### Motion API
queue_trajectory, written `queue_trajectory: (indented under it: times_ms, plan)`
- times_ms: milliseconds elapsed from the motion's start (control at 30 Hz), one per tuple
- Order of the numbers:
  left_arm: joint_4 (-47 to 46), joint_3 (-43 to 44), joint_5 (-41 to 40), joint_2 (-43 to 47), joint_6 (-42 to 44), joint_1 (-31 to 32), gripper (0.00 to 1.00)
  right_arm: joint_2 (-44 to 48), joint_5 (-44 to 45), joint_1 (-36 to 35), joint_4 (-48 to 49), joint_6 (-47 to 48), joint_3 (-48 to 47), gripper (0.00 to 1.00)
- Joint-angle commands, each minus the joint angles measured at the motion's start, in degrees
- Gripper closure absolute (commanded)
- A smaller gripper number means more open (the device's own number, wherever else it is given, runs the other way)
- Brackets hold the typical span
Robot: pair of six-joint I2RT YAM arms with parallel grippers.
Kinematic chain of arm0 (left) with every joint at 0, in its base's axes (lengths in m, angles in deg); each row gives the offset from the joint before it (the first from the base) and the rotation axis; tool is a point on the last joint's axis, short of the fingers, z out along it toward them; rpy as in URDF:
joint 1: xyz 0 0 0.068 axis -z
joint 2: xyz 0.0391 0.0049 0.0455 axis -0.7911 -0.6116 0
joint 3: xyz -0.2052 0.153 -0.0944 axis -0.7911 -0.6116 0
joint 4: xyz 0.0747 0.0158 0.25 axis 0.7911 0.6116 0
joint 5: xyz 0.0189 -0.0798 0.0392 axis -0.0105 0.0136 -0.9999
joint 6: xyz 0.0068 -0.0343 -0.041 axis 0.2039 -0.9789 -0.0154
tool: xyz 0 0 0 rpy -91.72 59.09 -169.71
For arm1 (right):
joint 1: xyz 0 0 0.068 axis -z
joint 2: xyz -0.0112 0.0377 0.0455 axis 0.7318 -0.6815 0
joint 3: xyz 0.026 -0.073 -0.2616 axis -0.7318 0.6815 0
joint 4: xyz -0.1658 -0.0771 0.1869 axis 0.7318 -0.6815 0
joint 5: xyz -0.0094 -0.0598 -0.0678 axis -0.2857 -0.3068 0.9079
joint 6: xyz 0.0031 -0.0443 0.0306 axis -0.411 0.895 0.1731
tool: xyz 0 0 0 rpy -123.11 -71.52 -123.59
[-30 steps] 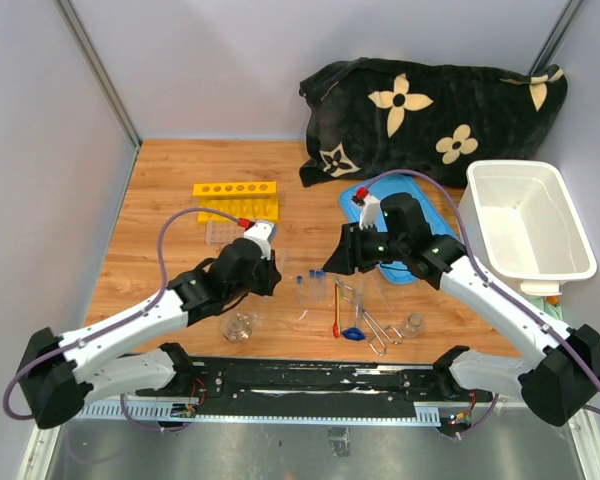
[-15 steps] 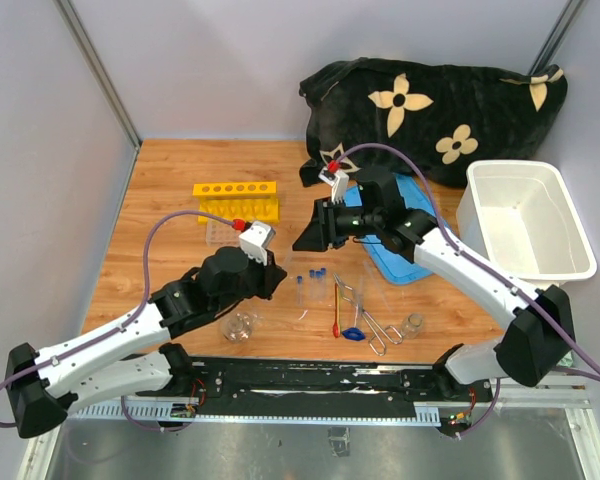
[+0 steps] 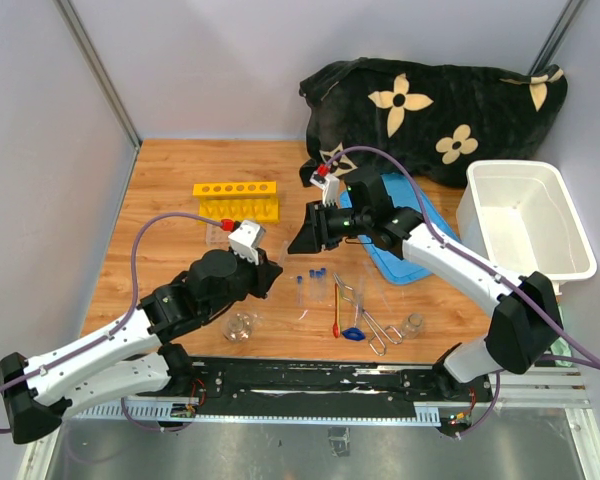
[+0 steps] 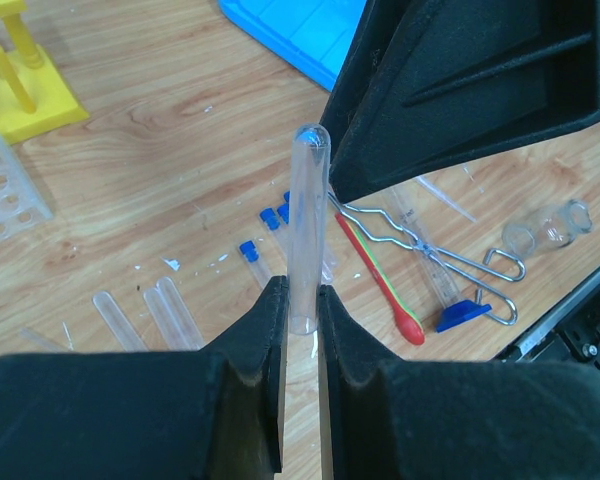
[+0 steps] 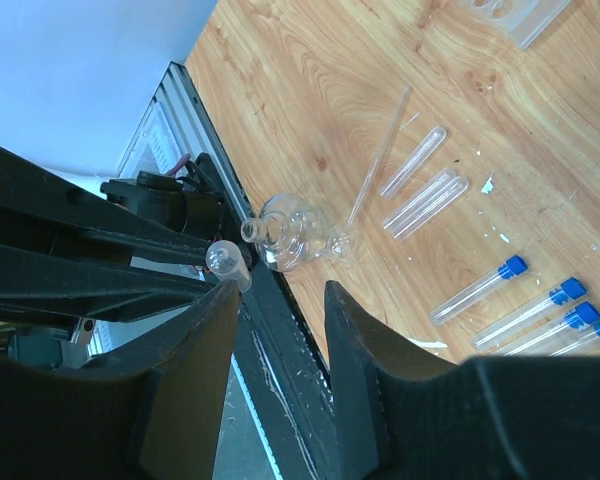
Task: Organize the chemistry lab equipment
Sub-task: Pick up the test tube at the center of the board.
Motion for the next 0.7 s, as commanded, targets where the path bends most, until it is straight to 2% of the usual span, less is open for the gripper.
queue_trajectory:
  times_ms: [0, 233, 667]
  plan:
    - [-0.60, 0.34, -0.93, -0.05, 0.46, 0.63, 1.00, 0.80, -1.30, -1.02, 2.47, -0.36, -1.49, 0.59]
    - [-1.95, -0.09, -0.23, -0.58, 0.06, 0.65, 1.00, 2.65, -0.78, -1.15, 2.59, -0.42, -0.89, 0.59]
    - [-1.88, 0.42, -0.18, -1.03, 0.08, 1.00, 1.00, 0.57, -1.82, -1.52, 3.68, -0.92, -2.29, 0.62]
